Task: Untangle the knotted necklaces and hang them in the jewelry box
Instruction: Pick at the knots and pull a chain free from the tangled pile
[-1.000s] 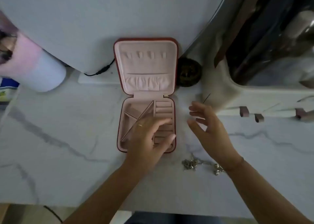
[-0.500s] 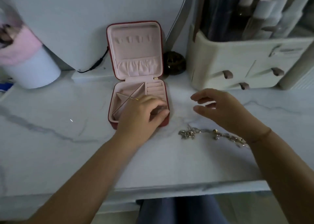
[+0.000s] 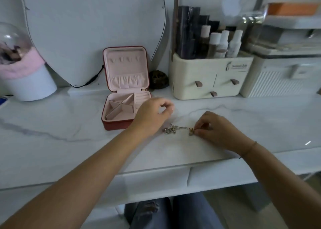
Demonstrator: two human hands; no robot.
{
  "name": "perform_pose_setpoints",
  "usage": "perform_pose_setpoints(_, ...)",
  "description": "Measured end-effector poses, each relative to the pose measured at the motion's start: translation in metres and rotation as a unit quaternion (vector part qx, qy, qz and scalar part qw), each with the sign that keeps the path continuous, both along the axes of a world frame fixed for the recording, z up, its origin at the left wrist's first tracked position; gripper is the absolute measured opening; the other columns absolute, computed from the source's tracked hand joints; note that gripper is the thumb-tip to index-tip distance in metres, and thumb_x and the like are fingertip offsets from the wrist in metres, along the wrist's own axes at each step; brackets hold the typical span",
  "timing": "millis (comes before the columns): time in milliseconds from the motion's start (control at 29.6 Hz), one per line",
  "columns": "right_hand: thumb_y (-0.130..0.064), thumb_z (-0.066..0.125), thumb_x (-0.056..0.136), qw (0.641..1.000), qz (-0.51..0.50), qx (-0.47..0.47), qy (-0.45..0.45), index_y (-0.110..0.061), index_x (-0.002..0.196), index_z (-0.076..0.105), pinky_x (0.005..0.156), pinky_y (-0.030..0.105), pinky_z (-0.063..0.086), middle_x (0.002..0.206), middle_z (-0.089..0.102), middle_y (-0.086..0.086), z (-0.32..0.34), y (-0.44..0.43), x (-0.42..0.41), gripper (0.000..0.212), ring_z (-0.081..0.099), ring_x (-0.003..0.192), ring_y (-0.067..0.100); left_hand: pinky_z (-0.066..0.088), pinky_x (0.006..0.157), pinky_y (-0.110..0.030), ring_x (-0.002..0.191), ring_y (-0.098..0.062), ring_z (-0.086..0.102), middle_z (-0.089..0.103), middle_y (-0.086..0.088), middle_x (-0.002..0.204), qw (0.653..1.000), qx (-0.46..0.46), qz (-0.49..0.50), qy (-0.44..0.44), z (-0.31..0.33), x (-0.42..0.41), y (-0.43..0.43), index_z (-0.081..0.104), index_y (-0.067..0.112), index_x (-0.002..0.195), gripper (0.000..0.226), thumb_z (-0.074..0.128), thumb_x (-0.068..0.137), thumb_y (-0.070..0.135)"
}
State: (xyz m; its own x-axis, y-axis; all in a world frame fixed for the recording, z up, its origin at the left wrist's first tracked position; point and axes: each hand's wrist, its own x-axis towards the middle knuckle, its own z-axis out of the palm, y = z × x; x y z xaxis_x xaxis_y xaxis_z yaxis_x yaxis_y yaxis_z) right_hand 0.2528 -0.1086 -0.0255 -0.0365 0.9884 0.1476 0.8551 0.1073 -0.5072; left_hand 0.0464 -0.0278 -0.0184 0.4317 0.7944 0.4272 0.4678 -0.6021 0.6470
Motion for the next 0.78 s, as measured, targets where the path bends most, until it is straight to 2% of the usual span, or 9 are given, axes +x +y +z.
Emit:
perform_pose_setpoints(68,-0.022,0.068,0.085,1.0,0.009,-0.015,-0.014,-0.022,0.081,0.065,0.076,0.027,0.047,0.089,0.058,-0.002,0.002,0.006,0.001,0.006,0.058,0.082,0.015,0.039,0.075,-0.006,0.078,0.008,0.057,0.069,0.009,0.091,0.995,-0.079,-0.036,-0.041,0.004,0.017,-0.002,0.07,0.019,0.098,0.013,0.061,0.091,0.024)
perform_pose_setpoints(101,-0.022,0.066,0.087,1.0,0.007,-0.024,0.007,-0.02,0.082,0.065,0.075,0.027,0.048,0.088,0.061,-0.002,0.004,0.009,0.002,0.006,0.059,0.08,0.014,0.044,0.08,-0.01,0.083,0.001,0.062,0.071,0.006,0.092,0.989,-0.123,-0.051,-0.071,0.006,0.025,-0.002,0.07,0.019,0.097,0.013,0.06,0.091,0.024)
perform_pose_setpoints(203,-0.017,0.061,0.091,0.981,-0.009,-0.023,0.194,-0.014,0.084,0.067,0.067,0.023,0.045,0.079,0.066,-0.003,0.016,0.021,0.01,0.01,0.055,0.069,0.007,0.05,0.089,-0.029,0.089,-0.015,0.065,0.071,-0.001,0.091,0.945,-0.269,-0.071,-0.173,0.015,0.045,0.001,0.066,0.014,0.098,0.017,0.051,0.097,0.021)
perform_pose_setpoints(338,-0.017,0.054,0.096,0.912,0.045,-0.03,0.406,-0.008,0.084,0.062,0.062,0.018,0.042,0.073,0.058,-0.002,0.039,0.044,0.016,0.017,0.046,0.066,0.007,0.052,0.087,-0.037,0.083,-0.023,0.067,0.069,-0.012,0.089,0.874,-0.413,-0.101,-0.235,0.021,0.066,0.008,0.065,0.004,0.099,0.025,0.043,0.097,0.017)
perform_pose_setpoints(439,-0.011,0.055,0.093,0.878,0.073,-0.04,0.472,-0.009,0.087,0.06,0.066,0.023,0.048,0.075,0.062,0.002,0.048,0.064,0.016,0.008,0.051,0.067,0.01,0.051,0.084,-0.035,0.084,-0.025,0.069,0.071,-0.011,0.088,0.868,-0.417,-0.118,-0.244,0.019,0.074,0.016,0.067,0.007,0.097,0.027,0.045,0.097,0.021)
perform_pose_setpoints(473,-0.008,0.057,0.092,0.876,0.072,-0.039,0.476,-0.01,0.091,0.06,0.07,0.025,0.047,0.078,0.063,0.003,0.049,0.07,0.016,0.004,0.054,0.07,0.012,0.051,0.084,-0.034,0.084,-0.024,0.069,0.072,-0.01,0.086,0.872,-0.408,-0.112,-0.248,0.017,0.074,0.02,0.067,0.009,0.097,0.026,0.045,0.097,0.023)
perform_pose_setpoints(608,-0.007,0.06,0.09,0.885,0.059,-0.036,0.46,-0.011,0.105,0.061,0.078,0.032,0.04,0.08,0.068,0.002,0.044,0.087,0.019,0.016,0.058,0.078,0.015,0.05,0.08,-0.03,0.078,-0.017,0.07,0.075,-0.006,0.081,0.883,-0.38,-0.087,-0.263,0.007,0.072,0.03,0.068,0.012,0.094,0.017,0.054,0.095,0.021)
perform_pose_setpoints(709,-0.008,0.059,0.089,0.87,0.065,-0.035,0.487,-0.01,0.108,0.061,0.078,0.028,0.046,0.082,0.069,0.003,0.034,0.093,0.02,0.019,0.06,0.08,0.016,0.05,0.082,-0.03,0.077,-0.016,0.07,0.075,-0.005,0.08,0.892,-0.365,-0.102,-0.246,0.001,0.071,0.032,0.07,0.014,0.089,0.008,0.062,0.09,0.015)
perform_pose_setpoints(777,-0.009,0.06,0.086,0.849,0.075,-0.031,0.522,-0.009,0.106,0.062,0.071,0.023,0.051,0.08,0.068,0.004,0.031,0.093,0.02,0.02,0.061,0.075,0.014,0.051,0.083,-0.028,0.076,-0.017,0.071,0.075,-0.008,0.081,0.89,-0.367,-0.114,-0.246,-0.002,0.071,0.033,0.071,0.013,0.088,0.008,0.063,0.089,0.013)
